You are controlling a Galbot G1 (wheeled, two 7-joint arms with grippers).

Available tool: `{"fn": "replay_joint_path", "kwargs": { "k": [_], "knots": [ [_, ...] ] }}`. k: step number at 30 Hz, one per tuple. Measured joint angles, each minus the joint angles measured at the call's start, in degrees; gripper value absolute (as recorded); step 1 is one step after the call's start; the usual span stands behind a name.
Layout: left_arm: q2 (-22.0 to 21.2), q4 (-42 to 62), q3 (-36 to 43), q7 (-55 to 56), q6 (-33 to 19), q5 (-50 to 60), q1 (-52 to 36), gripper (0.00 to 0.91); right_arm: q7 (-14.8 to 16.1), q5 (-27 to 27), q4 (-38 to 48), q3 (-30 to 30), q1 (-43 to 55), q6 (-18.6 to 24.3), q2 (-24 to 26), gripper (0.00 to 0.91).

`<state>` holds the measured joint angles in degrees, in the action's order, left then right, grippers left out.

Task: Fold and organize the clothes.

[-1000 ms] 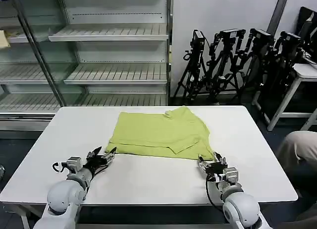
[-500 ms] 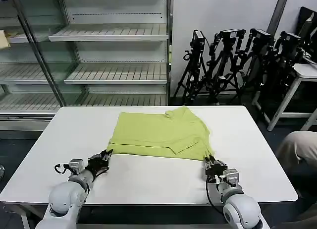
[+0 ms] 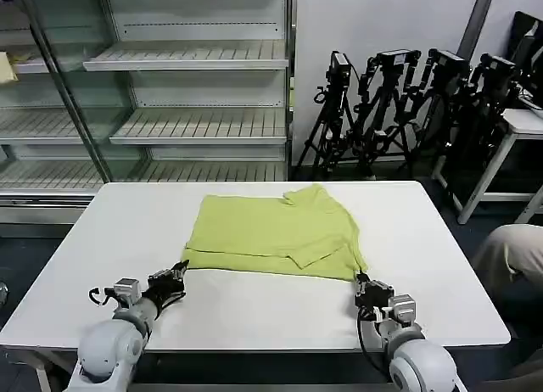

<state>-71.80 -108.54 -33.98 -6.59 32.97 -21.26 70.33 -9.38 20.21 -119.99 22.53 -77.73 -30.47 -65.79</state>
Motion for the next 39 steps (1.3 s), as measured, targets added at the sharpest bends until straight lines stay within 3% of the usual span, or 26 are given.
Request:
{"fn": "replay_joint_path", "kwargs": {
  "k": [27,28,29,30,31,32,39],
  "knots": [
    [-1.96,-14.87,-8.42,-2.05,-2.82,0.57,20.81,0.02,0.55,-7.93,-15.3,2.58,-22.12,4.29,-0.45,0.0],
    [-1.98,-15.22,-8.73,-2.27,-2.87,0.67,21.34,0.202,0.51,-8.18,-15.53,2.64,-22.52,4.42,-0.45,0.0],
    [-1.98,-15.46,-8.97,-2.45,-2.92,0.8,21.78,0.202,0.45,-8.45,-15.68,2.74,-22.82,4.56,-0.44,0.0],
    [-1.98,-15.64,-9.14,-2.61,-2.96,0.89,22.2,0.907,0.36,-8.77,-15.77,2.87,-23.08,4.67,-0.41,0.252],
    [-1.99,-15.84,-9.3,-2.76,-2.97,1.04,22.72,0.907,0.3,-9.04,-15.82,3.0,-23.27,4.71,-0.39,0.856],
    [-2.04,-15.98,-9.4,-2.89,-2.97,1.17,23.09,0.907,0.3,-9.31,-15.83,3.13,-23.43,4.83,-0.4,0.907],
    [-2.7,-17.66,-10.17,-2.73,-3.39,1.52,24.01,0.907,0.9,-9.17,-17.09,4.91,-24.8,5.04,0.03,0.907]
  ]
}}
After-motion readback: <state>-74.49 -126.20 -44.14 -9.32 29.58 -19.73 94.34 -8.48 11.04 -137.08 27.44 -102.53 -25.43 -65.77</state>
